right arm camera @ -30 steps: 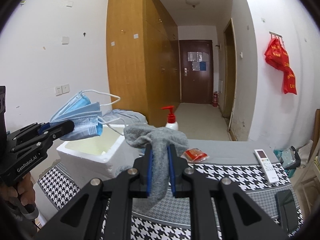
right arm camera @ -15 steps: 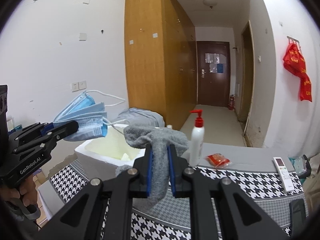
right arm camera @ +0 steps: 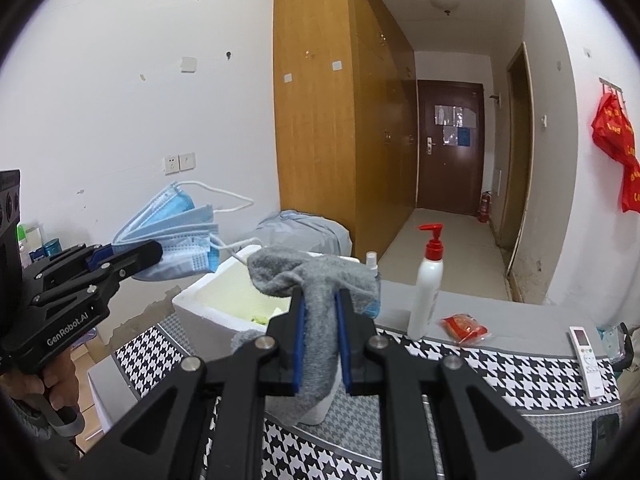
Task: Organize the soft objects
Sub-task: 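Carry the mask and sock toward the white foam box with both grippers, then lower the blue face mask into the foam box and open the left gripper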
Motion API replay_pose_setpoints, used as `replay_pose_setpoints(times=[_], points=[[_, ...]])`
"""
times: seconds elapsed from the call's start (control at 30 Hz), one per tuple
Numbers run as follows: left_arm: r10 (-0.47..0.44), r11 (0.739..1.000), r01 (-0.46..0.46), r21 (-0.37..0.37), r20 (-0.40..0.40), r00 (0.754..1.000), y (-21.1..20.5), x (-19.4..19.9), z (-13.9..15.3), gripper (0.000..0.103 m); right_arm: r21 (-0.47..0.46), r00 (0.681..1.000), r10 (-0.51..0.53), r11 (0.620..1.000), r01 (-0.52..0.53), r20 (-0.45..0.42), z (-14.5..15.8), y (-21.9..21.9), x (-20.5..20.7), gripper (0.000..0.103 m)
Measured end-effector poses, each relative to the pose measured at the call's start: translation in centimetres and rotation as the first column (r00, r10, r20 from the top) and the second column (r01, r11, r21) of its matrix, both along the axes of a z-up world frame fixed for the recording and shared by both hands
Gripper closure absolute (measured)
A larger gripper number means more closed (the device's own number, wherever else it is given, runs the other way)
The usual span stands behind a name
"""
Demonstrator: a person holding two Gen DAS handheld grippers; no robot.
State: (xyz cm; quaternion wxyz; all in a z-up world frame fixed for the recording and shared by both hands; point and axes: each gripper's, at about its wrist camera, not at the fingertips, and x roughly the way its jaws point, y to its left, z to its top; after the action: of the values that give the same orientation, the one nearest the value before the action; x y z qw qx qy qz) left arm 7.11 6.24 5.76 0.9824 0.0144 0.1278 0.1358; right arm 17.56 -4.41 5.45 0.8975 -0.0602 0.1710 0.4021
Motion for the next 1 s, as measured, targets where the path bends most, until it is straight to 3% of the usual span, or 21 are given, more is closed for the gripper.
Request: replay_pose_setpoints(times=[0.27, 1.0], points=[[0.000, 1.000, -0.001, -0.004, -0.010, 1.000, 0.7, 0.6, -0.4, 0.082, -0.006, 1.000, 0.010, 1.000, -0.010, 0.006, 0.2, 0.5, 0.4, 0.085], [-0.048, 0.998, 0.045, -0.044, -0.083, 0.995, 3.1, 7.2, -1.7, 0.082, -0.055, 0.997, -0.072, 0.996, 0.073, 0.013, -0.1, 1.1, 2.3, 0.085]])
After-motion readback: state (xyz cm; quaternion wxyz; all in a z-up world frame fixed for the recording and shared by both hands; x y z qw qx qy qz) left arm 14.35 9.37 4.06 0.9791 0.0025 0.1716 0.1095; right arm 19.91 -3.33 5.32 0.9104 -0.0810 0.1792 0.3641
